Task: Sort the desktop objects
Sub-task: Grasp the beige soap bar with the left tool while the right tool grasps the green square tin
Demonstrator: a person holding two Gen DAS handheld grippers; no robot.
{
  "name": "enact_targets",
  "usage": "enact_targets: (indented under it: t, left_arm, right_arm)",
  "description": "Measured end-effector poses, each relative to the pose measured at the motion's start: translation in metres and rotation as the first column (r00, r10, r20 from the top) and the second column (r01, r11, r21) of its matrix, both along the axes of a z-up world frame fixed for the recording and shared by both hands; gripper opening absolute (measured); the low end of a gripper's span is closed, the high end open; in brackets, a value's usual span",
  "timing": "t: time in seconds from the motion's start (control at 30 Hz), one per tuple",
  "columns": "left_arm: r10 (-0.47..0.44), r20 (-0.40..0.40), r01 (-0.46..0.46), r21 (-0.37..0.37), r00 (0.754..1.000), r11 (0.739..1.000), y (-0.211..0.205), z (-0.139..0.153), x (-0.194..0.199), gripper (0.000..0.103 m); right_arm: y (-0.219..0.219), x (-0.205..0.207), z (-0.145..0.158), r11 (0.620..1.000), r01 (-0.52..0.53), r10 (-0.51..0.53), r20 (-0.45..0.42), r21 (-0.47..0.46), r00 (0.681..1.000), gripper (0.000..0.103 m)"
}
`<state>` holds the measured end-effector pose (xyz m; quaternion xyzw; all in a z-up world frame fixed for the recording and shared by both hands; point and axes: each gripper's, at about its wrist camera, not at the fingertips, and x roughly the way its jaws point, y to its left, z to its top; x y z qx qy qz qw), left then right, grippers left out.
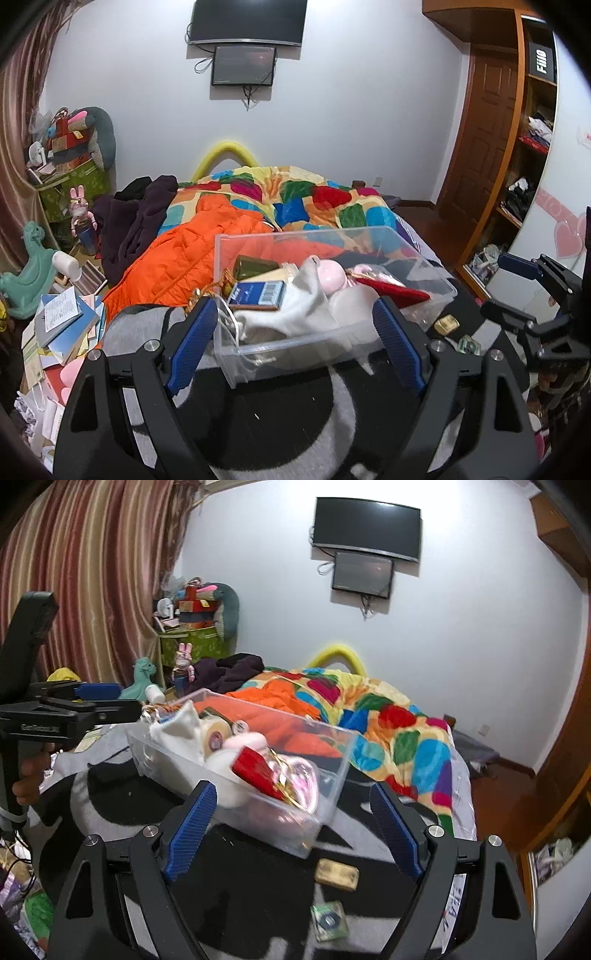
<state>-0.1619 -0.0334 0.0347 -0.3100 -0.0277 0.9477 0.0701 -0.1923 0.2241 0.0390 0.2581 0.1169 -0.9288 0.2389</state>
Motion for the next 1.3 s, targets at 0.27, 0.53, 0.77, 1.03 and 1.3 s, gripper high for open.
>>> enact_targets:
  t: [0.27,0.53,0.77,1.03,1.3]
  left_arm:
    - [-0.051,0.043,0.054,-0.061,0.998,0.997,0.023,-0.01,0.012,0.092]
    - [-0.11,0.084,0.118,-0.109,0.99,0.987,0.055,-0.026,0.014,0.092]
    - [-0.141,0.148,0.157,-0.101,0.979,0.983,0.075,-0.044,0.009,0.092]
    - [-0.189,0.192,0.208,-0.088,0.963,0.974,0.099,-0.054,0.002,0.092]
    - [-0.248,0.204,0.272,-0.098,0.947,0.957,0.142,-0.06,-0.007,0.092]
  right_arm:
    - [0.043,-0.002,-0.024,0.995,0.095,-0.094,0.075,-0.011,0.993,0.083]
    - [0.076,-0.008,-0.056,0.988,0.148,-0.135,0.196,-0.054,0.971,0.083]
    - [0.066,-0.01,-0.081,0.996,0.062,-0.043,0.28,-0.058,0.959,0.051]
    - [0.066,-0.015,-0.096,0.998,0.048,-0.032,0.306,-0.048,0.951,0.027]
    - [0.077,-0.006,-0.092,0.997,0.047,-0.029,0.273,-0.059,0.962,0.022]
